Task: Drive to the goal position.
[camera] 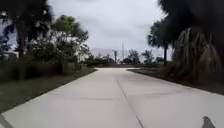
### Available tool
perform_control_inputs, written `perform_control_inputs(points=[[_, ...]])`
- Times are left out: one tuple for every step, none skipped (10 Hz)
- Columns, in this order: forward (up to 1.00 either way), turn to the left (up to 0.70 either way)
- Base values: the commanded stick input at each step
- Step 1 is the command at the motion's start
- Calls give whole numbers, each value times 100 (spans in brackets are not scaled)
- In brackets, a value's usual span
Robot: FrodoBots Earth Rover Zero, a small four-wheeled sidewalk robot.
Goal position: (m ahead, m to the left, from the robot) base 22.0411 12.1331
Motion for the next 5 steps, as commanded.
perform_control_inputs(points=[[85, 0], [85, 0], [85, 0], [85, 0], [85, 0]])
